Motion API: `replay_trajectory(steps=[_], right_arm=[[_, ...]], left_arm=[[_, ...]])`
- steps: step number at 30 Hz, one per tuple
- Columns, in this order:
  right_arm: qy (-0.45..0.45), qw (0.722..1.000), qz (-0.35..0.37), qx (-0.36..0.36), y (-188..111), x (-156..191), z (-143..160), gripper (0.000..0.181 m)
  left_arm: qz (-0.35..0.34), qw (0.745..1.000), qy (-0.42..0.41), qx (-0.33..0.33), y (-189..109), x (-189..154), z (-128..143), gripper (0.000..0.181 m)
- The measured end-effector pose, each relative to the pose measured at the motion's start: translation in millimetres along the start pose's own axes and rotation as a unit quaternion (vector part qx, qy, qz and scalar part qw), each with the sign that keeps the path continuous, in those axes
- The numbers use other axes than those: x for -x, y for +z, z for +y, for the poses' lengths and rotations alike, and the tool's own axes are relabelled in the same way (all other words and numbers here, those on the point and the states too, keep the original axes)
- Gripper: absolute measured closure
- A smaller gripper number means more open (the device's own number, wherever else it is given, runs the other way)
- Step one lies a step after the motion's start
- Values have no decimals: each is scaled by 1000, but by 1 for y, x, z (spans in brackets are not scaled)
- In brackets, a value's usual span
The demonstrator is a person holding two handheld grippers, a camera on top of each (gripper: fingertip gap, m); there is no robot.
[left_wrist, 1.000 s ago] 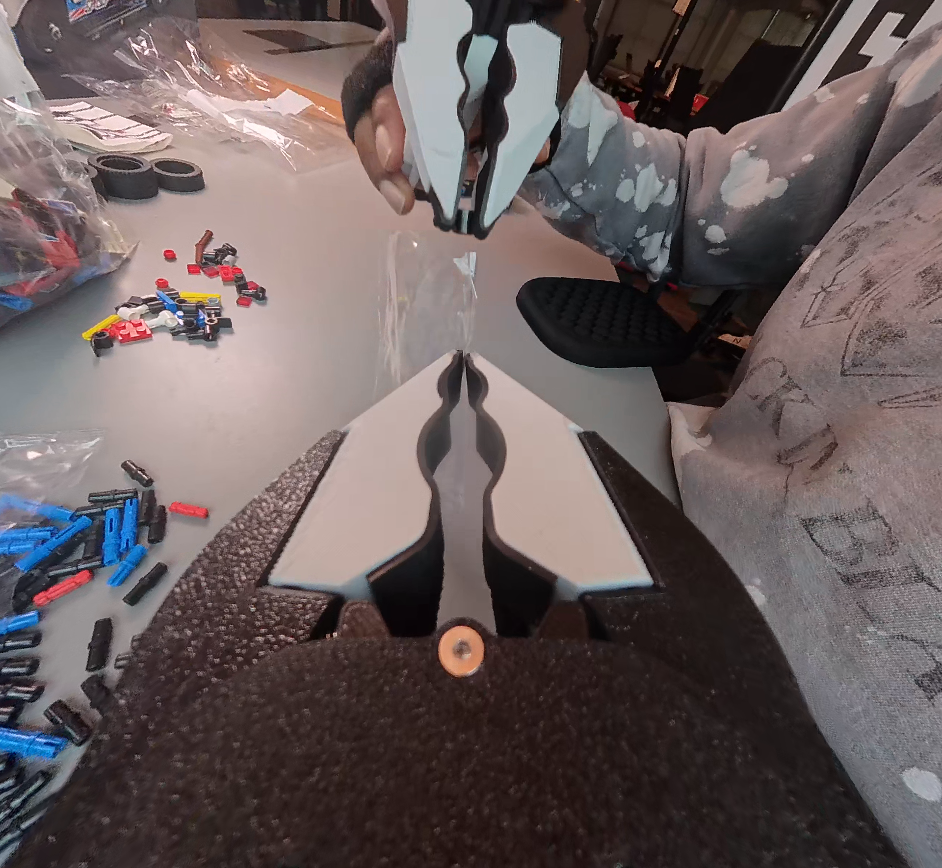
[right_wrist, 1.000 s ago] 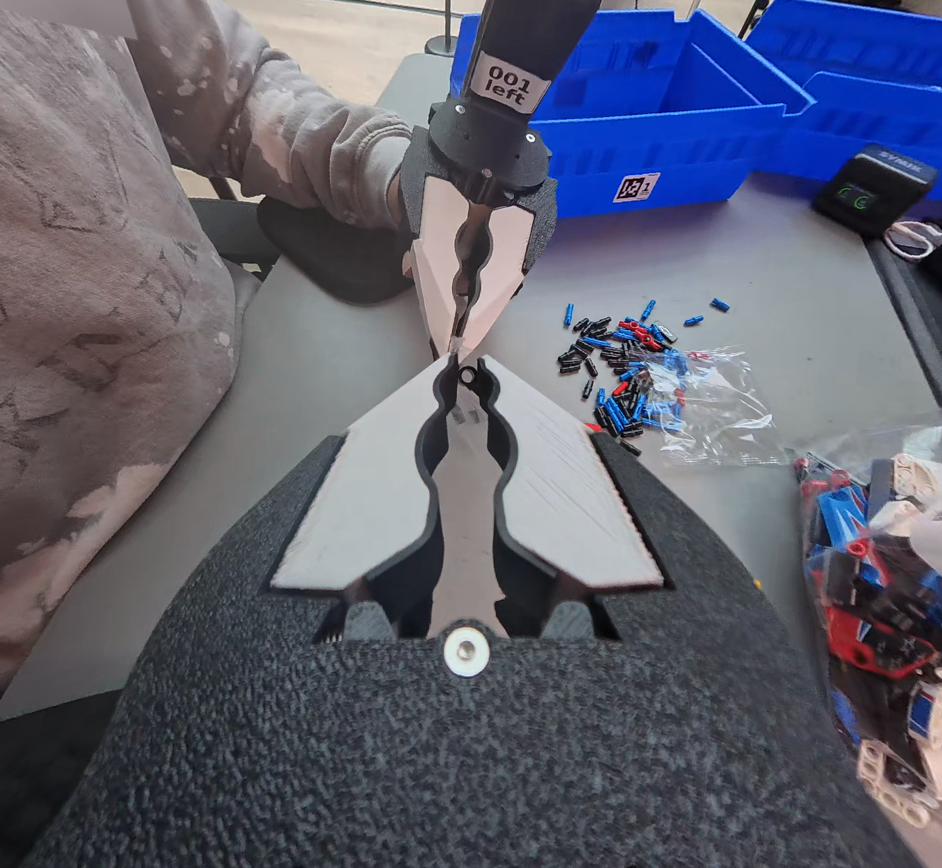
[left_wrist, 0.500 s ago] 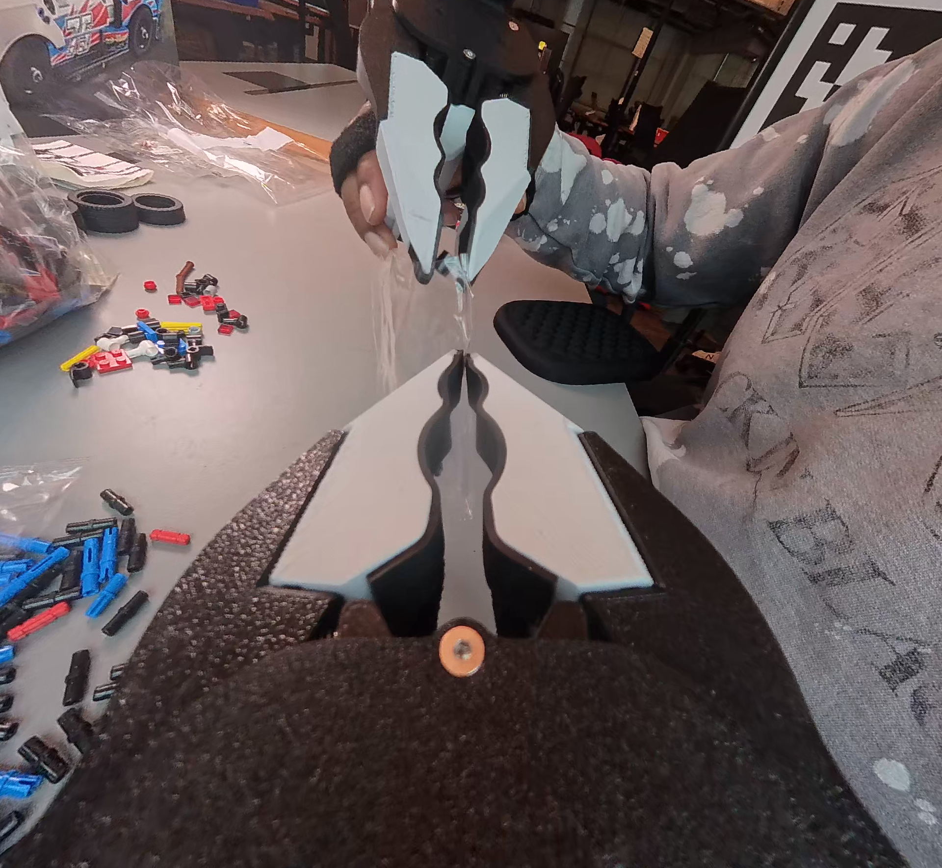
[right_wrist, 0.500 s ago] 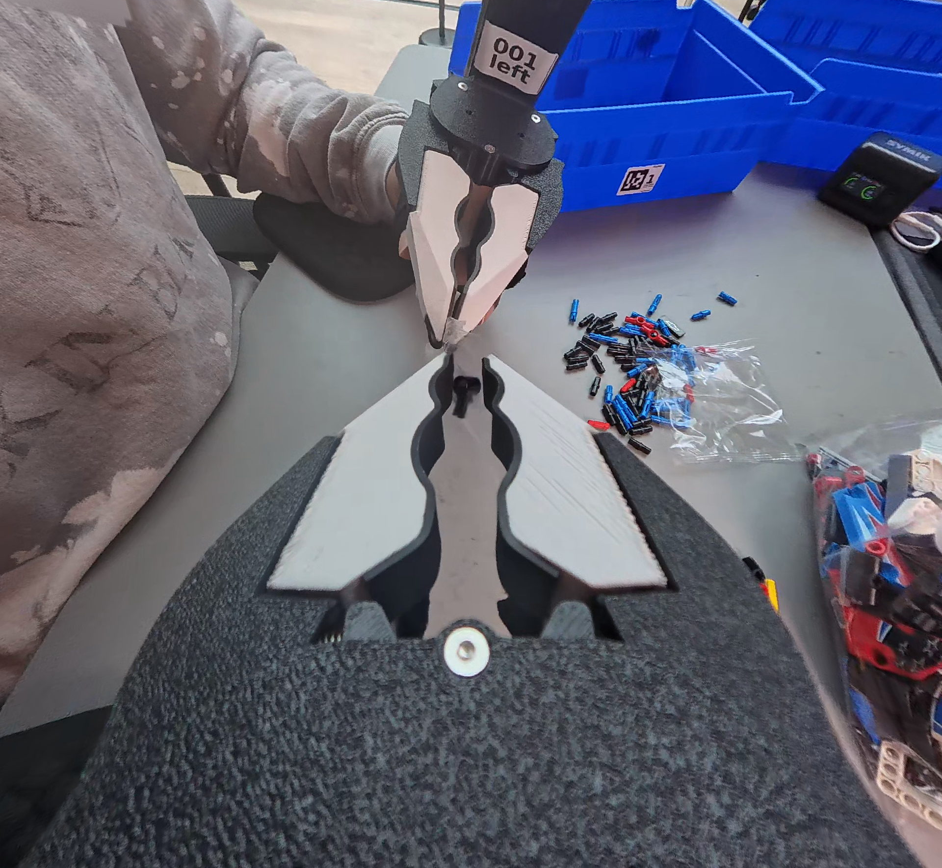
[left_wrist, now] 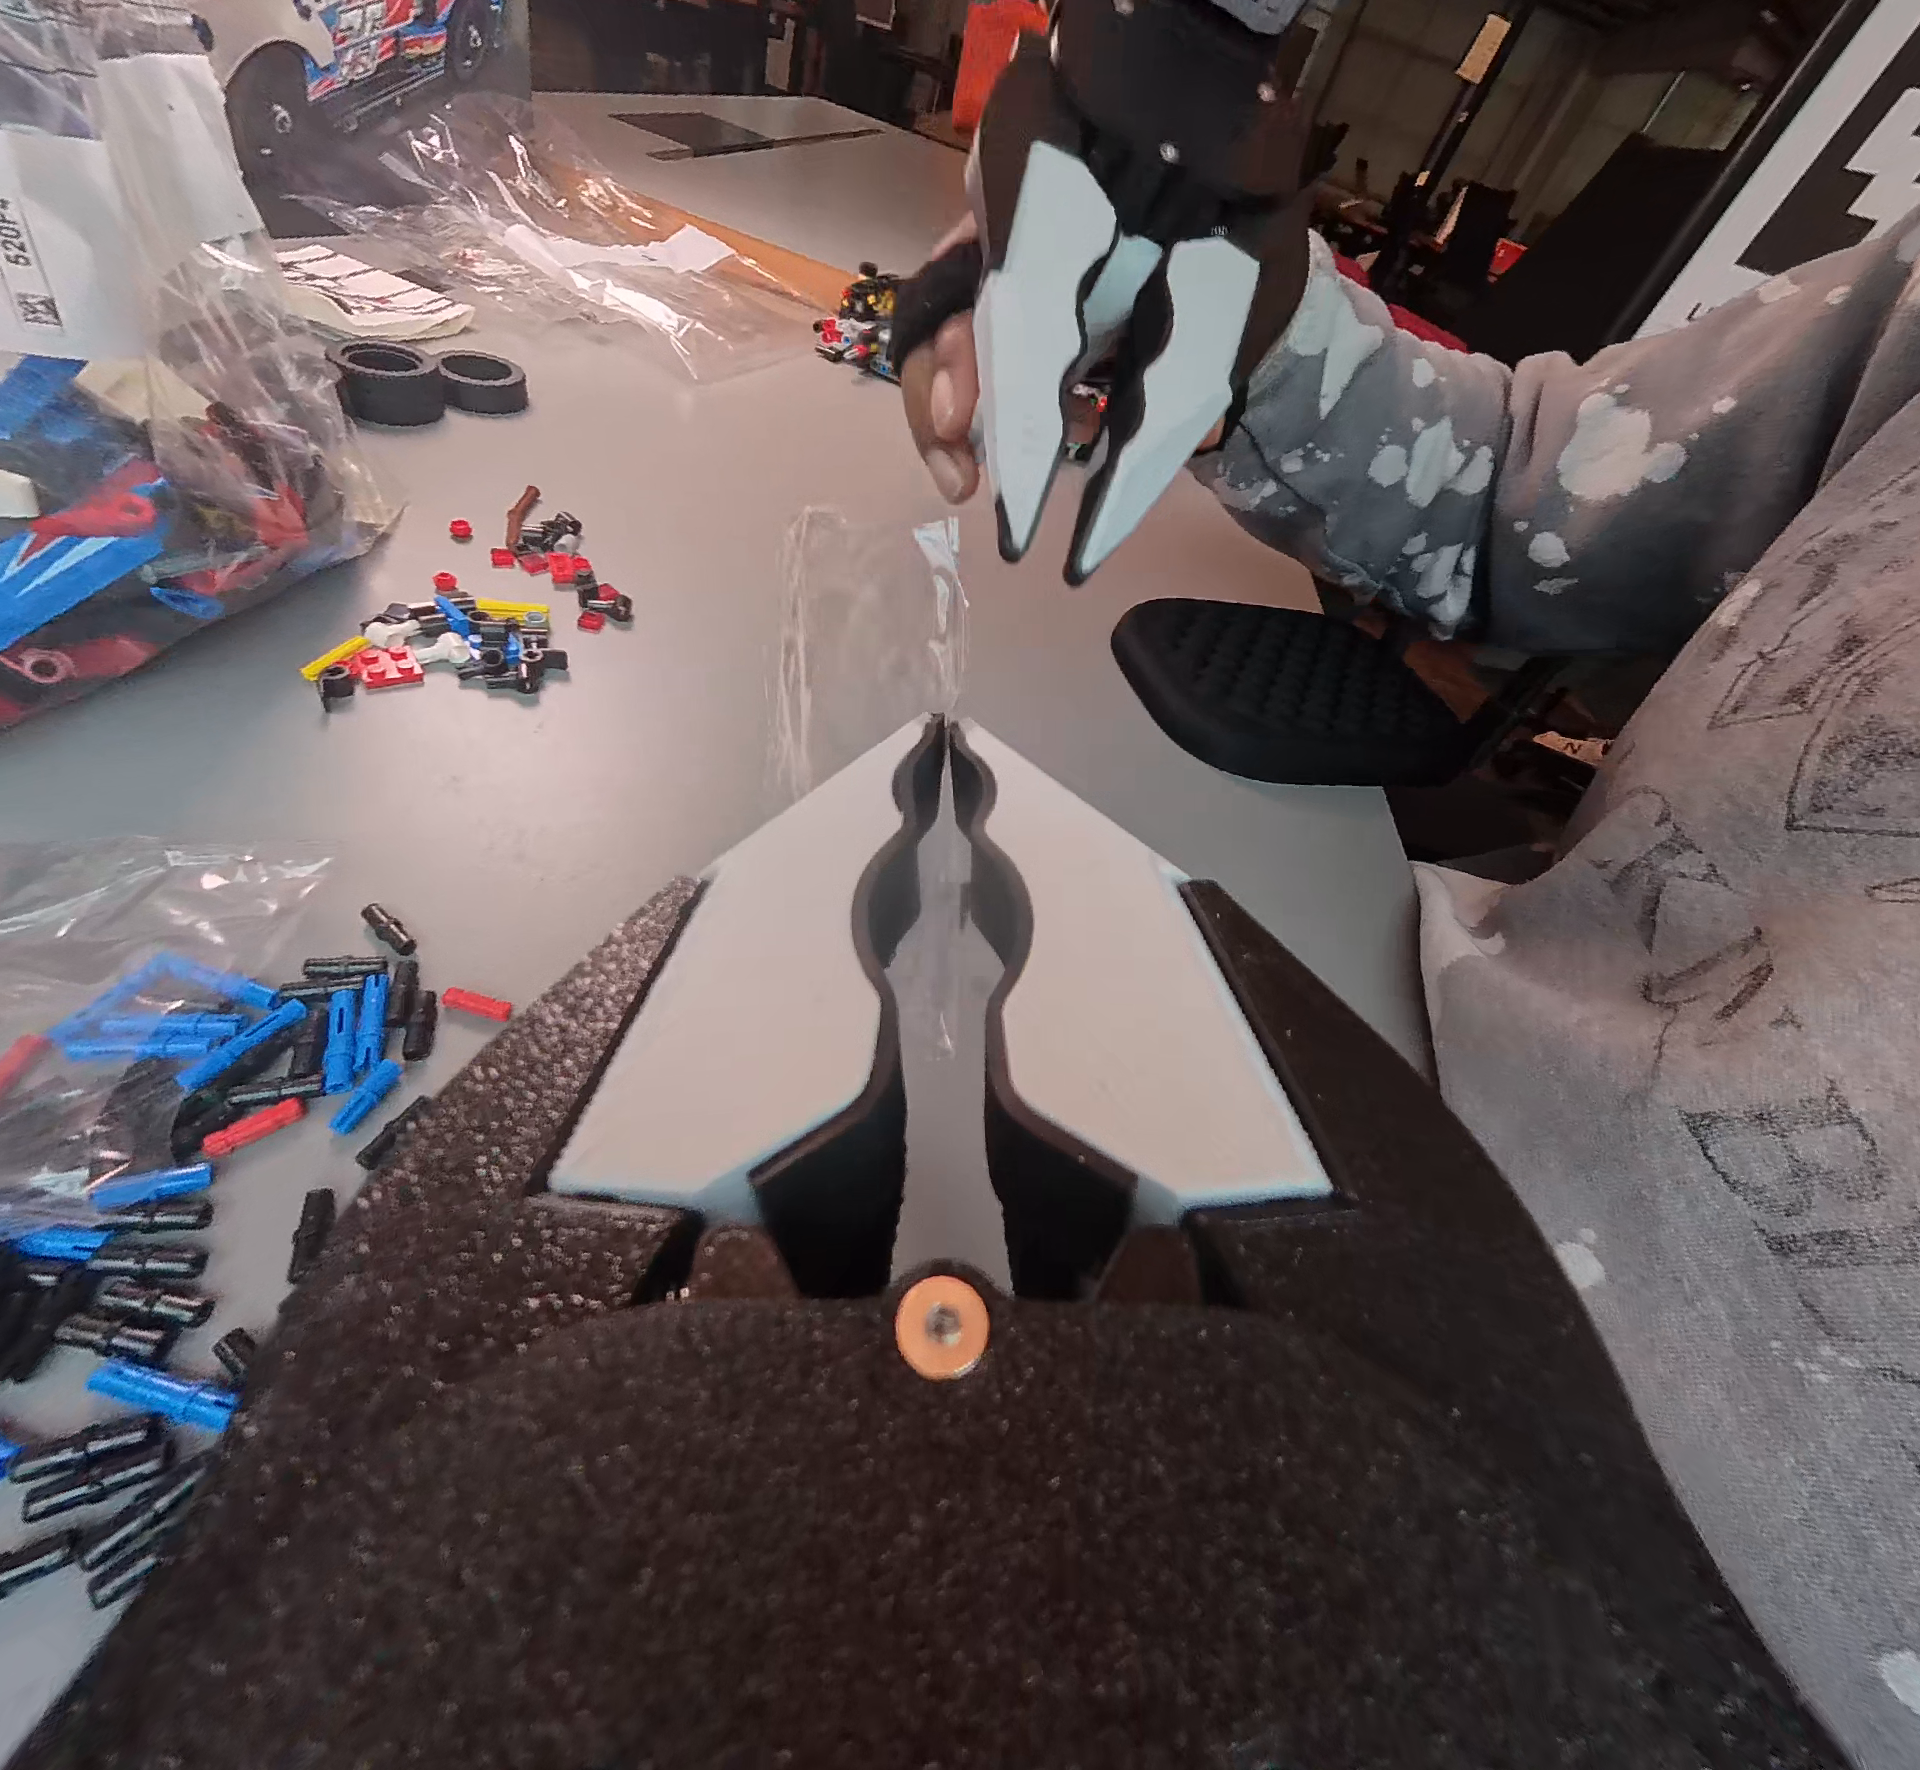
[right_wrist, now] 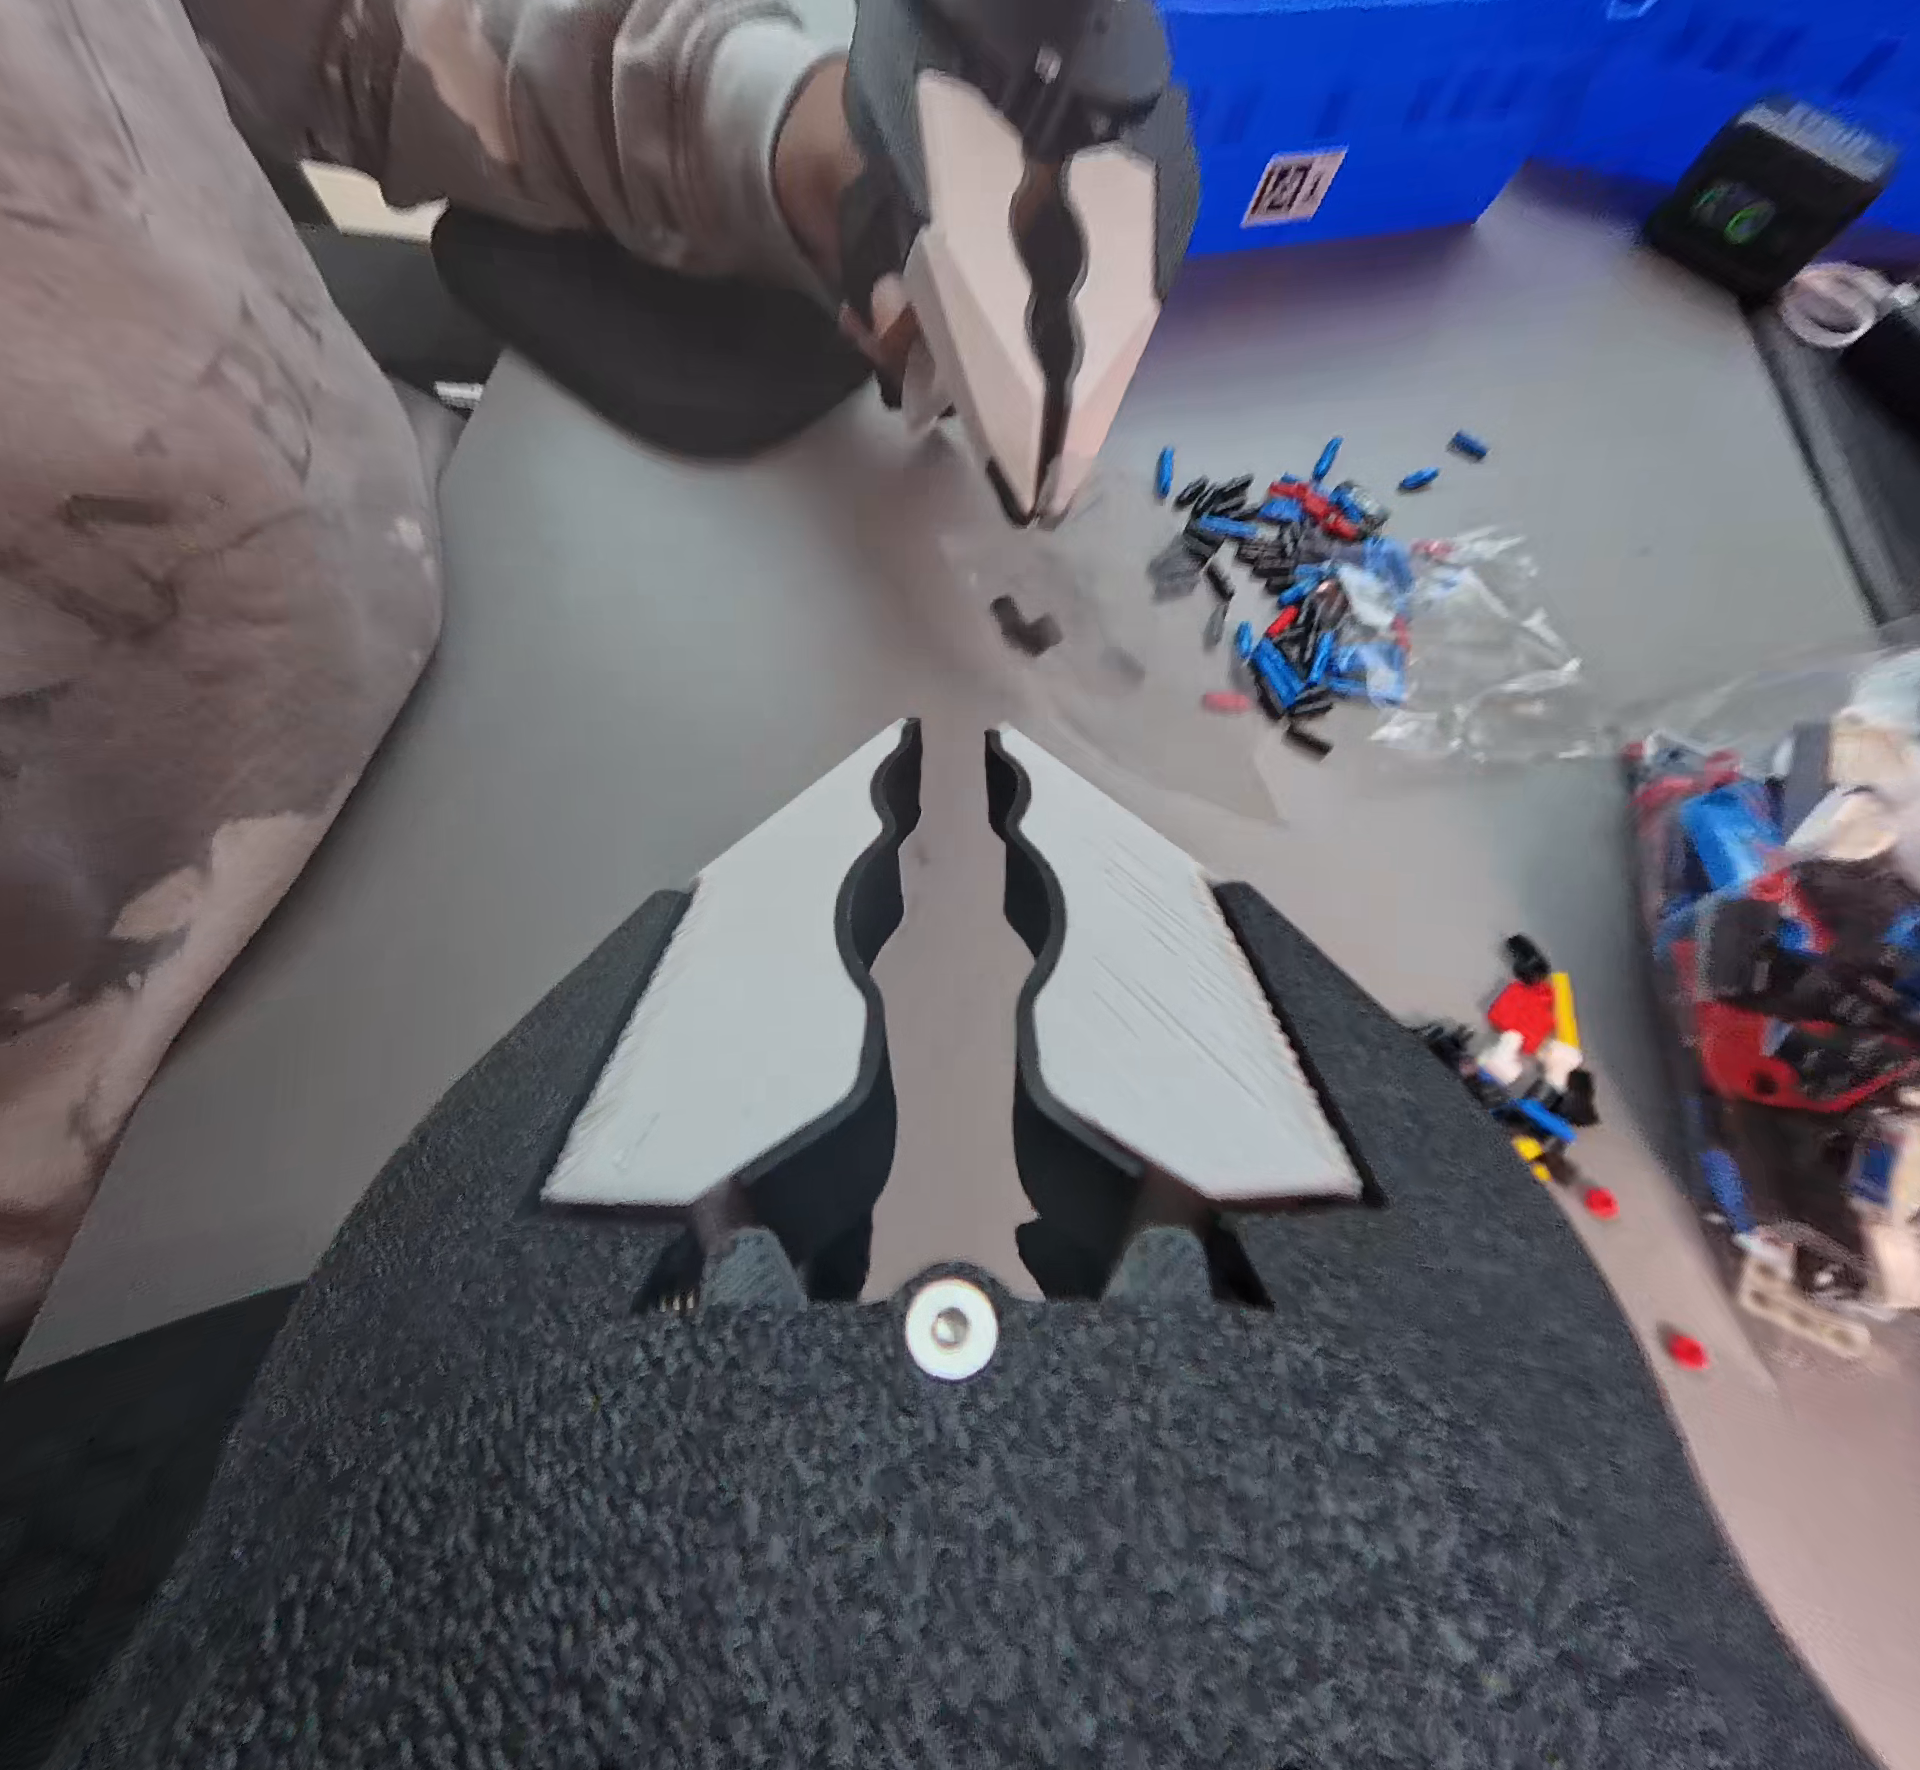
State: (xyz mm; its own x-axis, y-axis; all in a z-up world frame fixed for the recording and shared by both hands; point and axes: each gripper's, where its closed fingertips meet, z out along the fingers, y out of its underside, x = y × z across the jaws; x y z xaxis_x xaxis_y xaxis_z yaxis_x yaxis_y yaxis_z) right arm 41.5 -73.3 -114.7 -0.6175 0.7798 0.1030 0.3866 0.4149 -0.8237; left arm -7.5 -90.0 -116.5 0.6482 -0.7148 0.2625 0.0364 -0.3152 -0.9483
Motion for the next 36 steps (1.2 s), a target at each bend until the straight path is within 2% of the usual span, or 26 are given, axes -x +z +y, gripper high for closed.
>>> replay_trajectory(steps=[3,6,14,16,17,19,20,22,25,28,36], right_arm=[[27,998,-10,56,25,12,40,161],[48,995,-6,85,52,15,63,153],[45,993,-12,106,100,17,59,151],[34,993,-10,117,103,15,58,165],[30,992,-5,123,103,12,58,174],[21,992,-24,120,99,17,56,174],[17,995,-29,96,93,18,47,174],[16,999,-29,7,68,14,10,174],[5,994,32,-102,18,-14,-43,174],[-22,995,68,-74,1,-32,-48,174],[-31,998,32,-47,17,-22,-40,174]], left_arm=[[-6,1000,9,6,1,1,2,181],[-12,1000,12,11,1,3,4,181],[-33,999,20,14,-3,12,4,181],[-36,999,23,15,-5,13,4,181],[-36,999,23,14,-6,14,3,181],[-31,999,25,11,-8,13,2,181],[-27,999,26,8,-9,12,1,181],[-17,999,27,4,-10,10,0,181],[13,1000,27,-6,-10,1,-3,181],[36,999,37,-10,-8,-9,-4,181],[48,997,51,-9,-6,-18,-4,181]])
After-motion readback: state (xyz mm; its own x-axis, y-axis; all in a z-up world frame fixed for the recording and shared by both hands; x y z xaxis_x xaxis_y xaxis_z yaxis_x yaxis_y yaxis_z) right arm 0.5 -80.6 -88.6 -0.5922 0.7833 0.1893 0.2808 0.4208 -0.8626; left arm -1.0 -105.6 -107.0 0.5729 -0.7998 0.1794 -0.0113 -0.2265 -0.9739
